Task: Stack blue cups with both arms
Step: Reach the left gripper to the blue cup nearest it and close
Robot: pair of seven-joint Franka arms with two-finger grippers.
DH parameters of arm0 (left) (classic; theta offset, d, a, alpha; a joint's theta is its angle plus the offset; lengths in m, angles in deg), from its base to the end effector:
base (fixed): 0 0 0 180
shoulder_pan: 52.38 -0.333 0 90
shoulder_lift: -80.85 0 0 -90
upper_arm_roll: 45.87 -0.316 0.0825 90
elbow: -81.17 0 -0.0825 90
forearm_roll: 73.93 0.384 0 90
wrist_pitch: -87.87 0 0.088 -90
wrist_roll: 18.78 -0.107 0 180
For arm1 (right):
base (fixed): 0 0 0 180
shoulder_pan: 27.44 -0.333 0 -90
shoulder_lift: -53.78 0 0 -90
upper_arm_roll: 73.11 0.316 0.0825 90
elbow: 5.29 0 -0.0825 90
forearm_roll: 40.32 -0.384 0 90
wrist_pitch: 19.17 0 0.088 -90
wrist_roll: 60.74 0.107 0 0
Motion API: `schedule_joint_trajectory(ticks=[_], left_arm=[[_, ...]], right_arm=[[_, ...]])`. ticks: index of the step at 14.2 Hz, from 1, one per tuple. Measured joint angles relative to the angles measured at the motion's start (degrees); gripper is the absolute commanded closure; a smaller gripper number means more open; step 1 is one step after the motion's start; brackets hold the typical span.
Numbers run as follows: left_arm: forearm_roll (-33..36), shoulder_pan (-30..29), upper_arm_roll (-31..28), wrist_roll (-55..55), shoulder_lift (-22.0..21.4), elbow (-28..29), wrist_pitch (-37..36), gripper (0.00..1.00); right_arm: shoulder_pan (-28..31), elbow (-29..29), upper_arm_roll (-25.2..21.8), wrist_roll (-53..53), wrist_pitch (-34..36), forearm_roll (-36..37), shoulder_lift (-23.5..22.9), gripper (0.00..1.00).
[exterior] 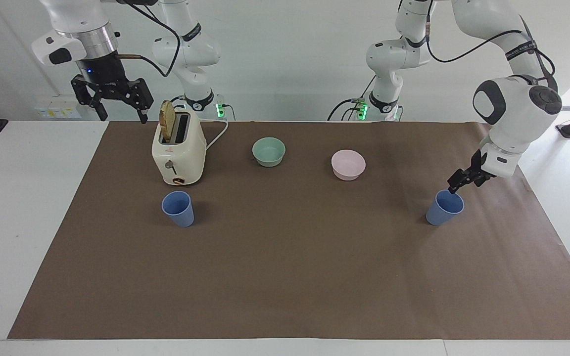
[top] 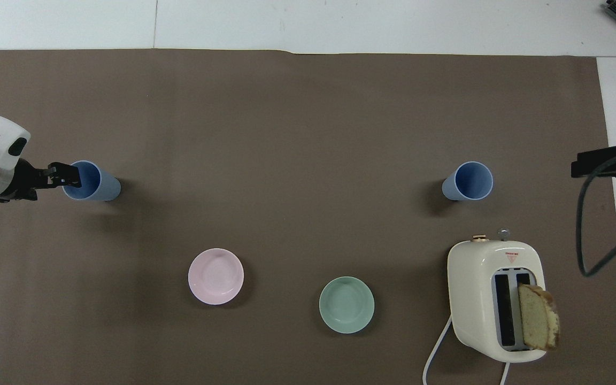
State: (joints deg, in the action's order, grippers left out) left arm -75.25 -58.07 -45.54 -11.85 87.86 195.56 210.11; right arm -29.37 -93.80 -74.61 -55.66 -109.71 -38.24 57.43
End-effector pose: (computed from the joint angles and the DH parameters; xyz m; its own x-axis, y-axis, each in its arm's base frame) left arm 0.5783 0.0533 0.4012 0.9743 0.2249 0.0120 0.2246 -0.9742 0.0220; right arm 0.5355 -0.0004 0.6725 0.9915 -0.0808 0.1016 -0.0838 -0.9962 0.0256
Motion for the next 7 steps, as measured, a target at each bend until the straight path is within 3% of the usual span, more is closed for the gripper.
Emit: schedule_joint_trajectory(ticks=[4,5,6,7], left_arm=[[0.0,0.0,0.0,0.1,1.9,0.0,2.6,0.0],[0.0,-0.1,0.0,0.1,2.0,0.0,2.9,0.09],[-0.1,-0.1,0.0,0.3,2.3,0.0,3.0,0.39],[-0.1,-0.1,0.1,0.5,2.6,0.0,3.3,0.81]], right_arm=[[0.0,0.0,0.0,0.0,0.0,0.0,0.0,0.0],[0.0,0.0,0.0,0.0,0.0,0.0,0.0,0.0],[0.0,0.0,0.0,0.0,0.0,0.0,0.0,0.0],[0.0,0.0,0.0,0.0,0.0,0.0,0.0,0.0]])
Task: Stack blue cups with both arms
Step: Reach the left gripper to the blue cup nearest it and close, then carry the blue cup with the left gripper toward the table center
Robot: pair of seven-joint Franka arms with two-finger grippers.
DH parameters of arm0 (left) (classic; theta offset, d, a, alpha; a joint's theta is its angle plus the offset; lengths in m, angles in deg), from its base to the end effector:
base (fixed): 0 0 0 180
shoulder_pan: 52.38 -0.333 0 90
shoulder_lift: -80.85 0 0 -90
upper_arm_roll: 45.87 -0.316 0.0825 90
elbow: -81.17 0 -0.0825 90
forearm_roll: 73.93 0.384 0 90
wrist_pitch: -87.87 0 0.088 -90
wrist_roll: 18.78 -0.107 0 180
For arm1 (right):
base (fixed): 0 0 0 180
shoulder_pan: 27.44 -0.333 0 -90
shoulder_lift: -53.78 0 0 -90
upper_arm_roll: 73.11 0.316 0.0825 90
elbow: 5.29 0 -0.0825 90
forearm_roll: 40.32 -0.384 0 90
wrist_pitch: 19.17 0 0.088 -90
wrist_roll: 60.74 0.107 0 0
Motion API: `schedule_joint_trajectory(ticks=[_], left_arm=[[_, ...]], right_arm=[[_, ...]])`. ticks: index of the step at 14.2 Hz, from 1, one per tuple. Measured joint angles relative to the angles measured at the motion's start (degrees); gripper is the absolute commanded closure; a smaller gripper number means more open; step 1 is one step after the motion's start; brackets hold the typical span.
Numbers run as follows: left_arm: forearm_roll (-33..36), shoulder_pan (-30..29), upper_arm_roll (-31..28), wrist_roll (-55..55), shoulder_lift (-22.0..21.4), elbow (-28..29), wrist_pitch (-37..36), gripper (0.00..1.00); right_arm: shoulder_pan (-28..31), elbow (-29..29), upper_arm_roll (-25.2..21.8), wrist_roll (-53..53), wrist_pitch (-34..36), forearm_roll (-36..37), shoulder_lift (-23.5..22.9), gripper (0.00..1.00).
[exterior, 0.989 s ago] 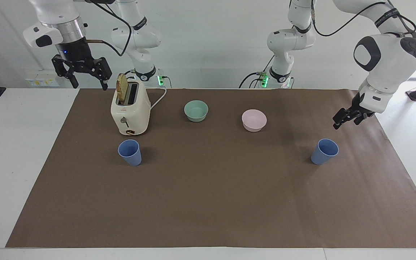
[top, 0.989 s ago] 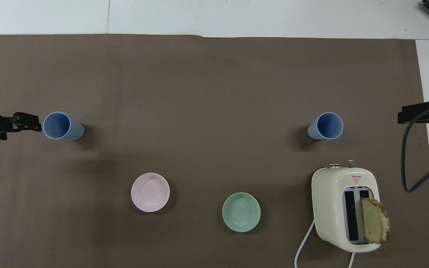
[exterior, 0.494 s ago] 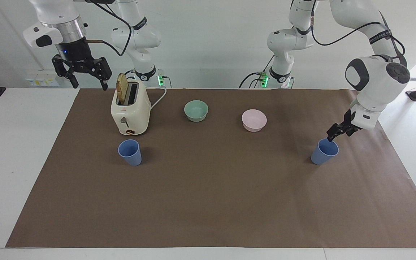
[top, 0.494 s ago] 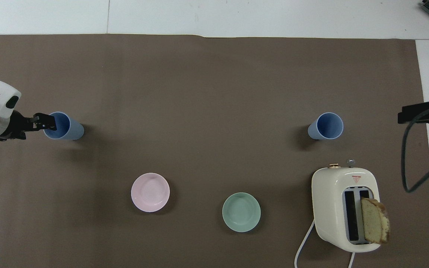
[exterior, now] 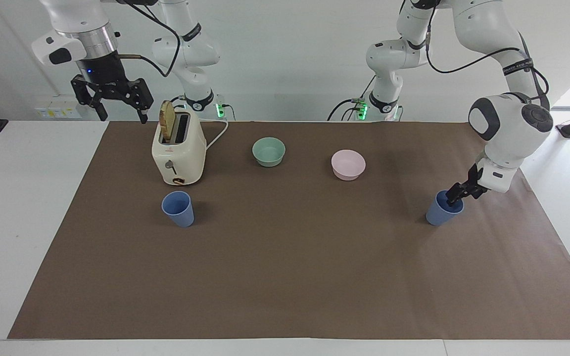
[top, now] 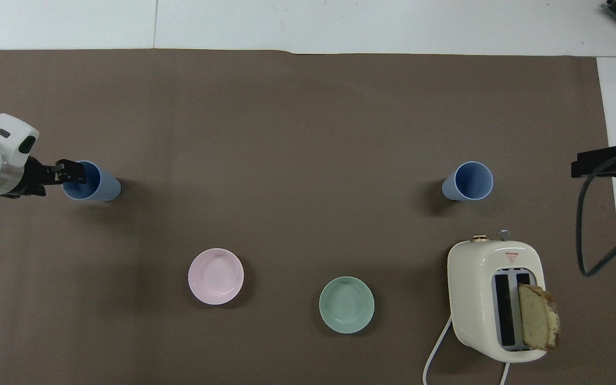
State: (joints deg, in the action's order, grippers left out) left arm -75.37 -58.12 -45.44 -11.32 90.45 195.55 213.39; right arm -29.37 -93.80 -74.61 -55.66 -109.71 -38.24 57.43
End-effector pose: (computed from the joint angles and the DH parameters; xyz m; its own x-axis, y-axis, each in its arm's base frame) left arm 0.5870 0.0538 0.3800 0.9716 0.2353 0.0236 0.2347 -0.9717 0.0254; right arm 0.5355 -0.0004 0.6725 0.9915 -0.0808 0.1016 -0.0838 -0.9962 0.0256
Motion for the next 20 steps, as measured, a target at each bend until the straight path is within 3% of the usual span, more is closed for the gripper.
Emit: schedule_joint_trajectory(ticks=[1,9,14,17,20], left_arm=[[-0.2,0.0,0.1,0.4,0.3,0.0,0.2,1.0],[-0.9,0.0,0.6,0.6,0.7,-1.5,0.0,1.0],[-2.9,0.9,2.3,3.4,-0.3,-11.1,-11.1,1.0],[-3.1,4.8,3.9,11.8,-1.8,-15.5,-15.4,1.0],[-3.1,12.9,4.3,22.0,-1.8,-16.1,-15.2,1.0]], right_arm=[[0.0,0.0,0.0,0.0,0.0,0.0,0.0,0.0],[0.0,0.0,0.0,0.0,0.0,0.0,0.0,0.0],[0.0,0.0,0.0,0.0,0.0,0.0,0.0,0.0],[0.0,0.0,0.0,0.0,0.0,0.0,0.0,0.0],[0.0,0.0,0.0,0.0,0.0,0.0,0.0,0.0]])
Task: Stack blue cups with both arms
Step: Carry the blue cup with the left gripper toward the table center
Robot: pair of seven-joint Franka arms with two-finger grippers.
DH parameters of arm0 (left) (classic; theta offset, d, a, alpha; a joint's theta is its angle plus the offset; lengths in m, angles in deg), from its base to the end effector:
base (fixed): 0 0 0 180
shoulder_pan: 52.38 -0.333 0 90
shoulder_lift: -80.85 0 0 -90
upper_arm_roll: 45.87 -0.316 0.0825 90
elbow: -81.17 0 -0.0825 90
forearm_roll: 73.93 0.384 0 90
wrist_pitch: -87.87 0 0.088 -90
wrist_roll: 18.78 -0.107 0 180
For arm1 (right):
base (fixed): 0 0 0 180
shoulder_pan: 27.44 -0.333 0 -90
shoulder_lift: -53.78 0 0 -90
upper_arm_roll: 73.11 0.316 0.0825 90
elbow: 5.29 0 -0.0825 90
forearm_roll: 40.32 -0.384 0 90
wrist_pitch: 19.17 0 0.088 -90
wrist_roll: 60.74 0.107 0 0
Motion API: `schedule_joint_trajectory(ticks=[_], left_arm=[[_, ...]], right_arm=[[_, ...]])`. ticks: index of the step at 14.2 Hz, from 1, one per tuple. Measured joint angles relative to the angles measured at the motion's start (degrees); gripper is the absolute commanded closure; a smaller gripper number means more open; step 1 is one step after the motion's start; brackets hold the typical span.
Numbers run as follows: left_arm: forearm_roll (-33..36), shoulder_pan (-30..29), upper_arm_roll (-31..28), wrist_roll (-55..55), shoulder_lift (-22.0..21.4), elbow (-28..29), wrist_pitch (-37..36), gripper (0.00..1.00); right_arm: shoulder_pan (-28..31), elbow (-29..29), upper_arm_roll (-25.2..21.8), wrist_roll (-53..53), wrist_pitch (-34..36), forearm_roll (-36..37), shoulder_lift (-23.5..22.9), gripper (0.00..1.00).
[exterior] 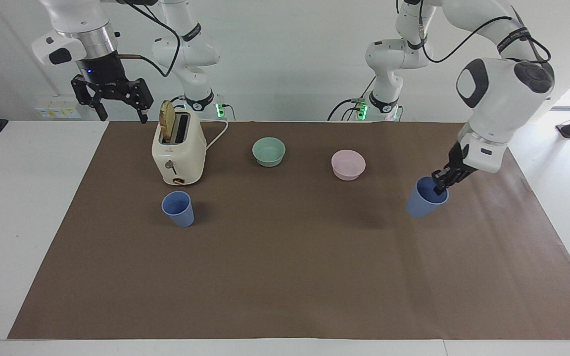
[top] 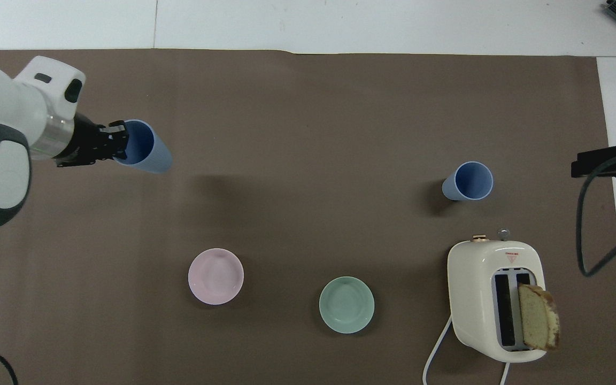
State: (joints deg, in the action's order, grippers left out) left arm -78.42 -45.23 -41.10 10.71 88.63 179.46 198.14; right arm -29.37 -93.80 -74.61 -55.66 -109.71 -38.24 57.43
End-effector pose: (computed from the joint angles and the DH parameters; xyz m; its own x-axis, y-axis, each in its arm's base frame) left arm 0.5981 -0.1294 0.5082 0.9447 0.3272 0.0204 0.3231 -0.9398 0.1109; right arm 0.5355 -0.0004 0.6725 0.9915 -0.0808 0.1016 -0.0838 -0.9962 0.0256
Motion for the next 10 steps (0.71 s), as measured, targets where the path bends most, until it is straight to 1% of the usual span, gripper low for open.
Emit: schedule_joint_trajectory(ticks=[3,5,8,10], left_arm=[[0.1,7.4,0.2,8.5,1.0,0.1,1.7,1.0],[1.9,11.6,0.2,13.7,3.1,0.3,3.8,1.0],[3.1,15.9,0.2,18.1,7.0,0.7,7.9,1.0],[3.1,18.0,0.2,19.8,8.6,2.2,11.7,1.0]], right_arm=[[0.0,0.0,0.0,0.0,0.0,0.0,0.0,0.0],[0.0,0.0,0.0,0.0,0.0,0.0,0.0,0.0],[0.0,0.0,0.0,0.0,0.0,0.0,0.0,0.0],[0.0,0.0,0.0,0.0,0.0,0.0,0.0,0.0]])
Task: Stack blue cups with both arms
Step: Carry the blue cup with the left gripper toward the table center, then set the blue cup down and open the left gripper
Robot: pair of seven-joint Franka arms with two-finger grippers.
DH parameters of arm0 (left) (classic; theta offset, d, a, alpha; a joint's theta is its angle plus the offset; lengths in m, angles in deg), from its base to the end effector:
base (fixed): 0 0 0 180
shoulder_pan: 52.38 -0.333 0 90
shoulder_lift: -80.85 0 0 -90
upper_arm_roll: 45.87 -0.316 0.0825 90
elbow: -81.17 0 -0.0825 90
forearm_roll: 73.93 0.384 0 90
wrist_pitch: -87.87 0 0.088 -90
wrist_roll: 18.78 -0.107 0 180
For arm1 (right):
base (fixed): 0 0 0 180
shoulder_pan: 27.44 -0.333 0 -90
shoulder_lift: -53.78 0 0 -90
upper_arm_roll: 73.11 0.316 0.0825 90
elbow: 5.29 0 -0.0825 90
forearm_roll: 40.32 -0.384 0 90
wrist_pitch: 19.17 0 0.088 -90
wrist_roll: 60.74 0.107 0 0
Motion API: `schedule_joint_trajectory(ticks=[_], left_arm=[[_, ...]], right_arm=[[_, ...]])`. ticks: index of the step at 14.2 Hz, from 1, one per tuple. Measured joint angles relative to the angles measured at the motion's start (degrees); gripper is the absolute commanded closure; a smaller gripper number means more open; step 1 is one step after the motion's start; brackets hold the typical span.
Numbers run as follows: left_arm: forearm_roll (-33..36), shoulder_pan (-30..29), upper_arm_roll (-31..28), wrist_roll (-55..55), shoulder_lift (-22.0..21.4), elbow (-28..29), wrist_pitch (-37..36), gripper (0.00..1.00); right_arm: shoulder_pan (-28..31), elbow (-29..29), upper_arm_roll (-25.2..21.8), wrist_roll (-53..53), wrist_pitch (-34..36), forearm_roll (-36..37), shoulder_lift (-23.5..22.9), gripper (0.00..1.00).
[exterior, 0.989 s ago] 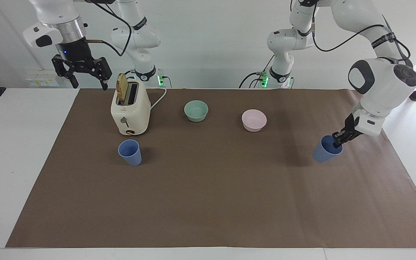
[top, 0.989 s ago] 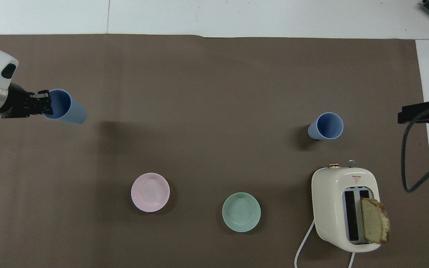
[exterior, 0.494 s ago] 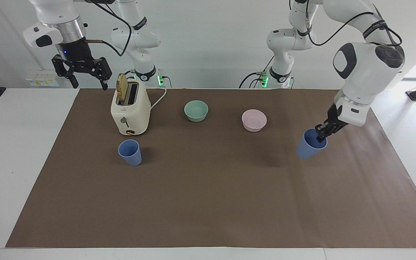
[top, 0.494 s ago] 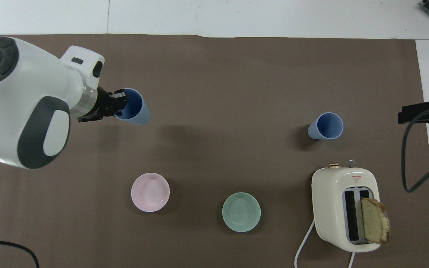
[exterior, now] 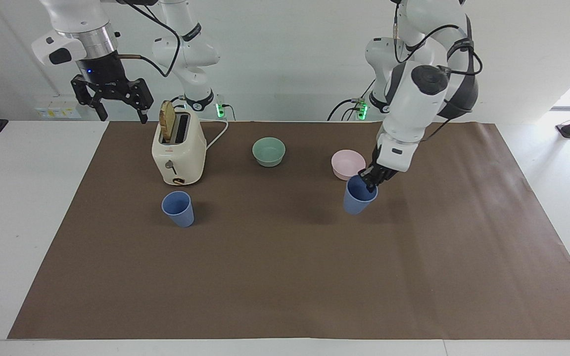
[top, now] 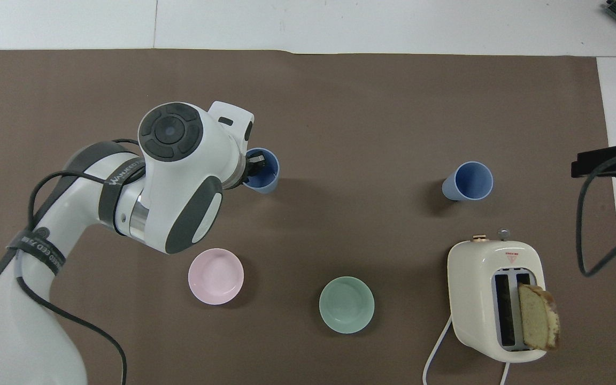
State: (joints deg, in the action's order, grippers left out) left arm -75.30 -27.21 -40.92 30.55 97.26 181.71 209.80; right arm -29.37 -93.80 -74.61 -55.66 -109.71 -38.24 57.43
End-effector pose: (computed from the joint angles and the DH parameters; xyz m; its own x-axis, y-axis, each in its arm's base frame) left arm 0.5595 -0.3209 0.4140 0.9382 0.3453 0.0223 0.3418 -0.9349 0.0960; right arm 0.5355 -0.0004 0.6725 0.9915 -0.0808 0.1016 -0.0838 -0.9962 0.0256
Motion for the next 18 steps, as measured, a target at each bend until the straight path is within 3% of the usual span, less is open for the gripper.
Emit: schedule_joint_trajectory(ticks=[7,9,11,13,14,16,17,18], left_arm=[[0.0,2.5,0.0,0.8,0.6,3.9,4.9,1.0],[0.0,2.6,0.0,0.8,0.6,4.2,5.1,0.93],[0.0,2.6,0.0,0.8,0.6,4.6,5.6,0.68],[0.0,2.6,0.0,0.8,0.6,4.7,5.8,0.59],[0.0,2.6,0.0,0.8,0.6,4.7,5.9,0.45],[0.1,2.6,0.0,0.8,0.6,4.7,6.0,0.07],[0.1,2.6,-0.1,0.8,0.6,4.7,6.0,0.0],[0.1,2.6,-0.3,0.8,0.5,4.7,6.0,0.0]], right_arm=[[0.0,0.0,0.0,0.0,0.0,0.0,0.0,0.0],[0.0,0.0,0.0,0.0,0.0,0.0,0.0,0.0],[0.0,0.0,0.0,0.0,0.0,0.0,0.0,0.0],[0.0,0.0,0.0,0.0,0.0,0.0,0.0,0.0],[0.0,0.0,0.0,0.0,0.0,0.0,0.0,0.0],[0.0,0.0,0.0,0.0,0.4,0.0,0.0,0.0],[0.0,0.0,0.0,0.0,1.0,0.0,0.0,0.0],[0.0,0.0,0.0,0.0,1.3,0.0,0.0,0.0]])
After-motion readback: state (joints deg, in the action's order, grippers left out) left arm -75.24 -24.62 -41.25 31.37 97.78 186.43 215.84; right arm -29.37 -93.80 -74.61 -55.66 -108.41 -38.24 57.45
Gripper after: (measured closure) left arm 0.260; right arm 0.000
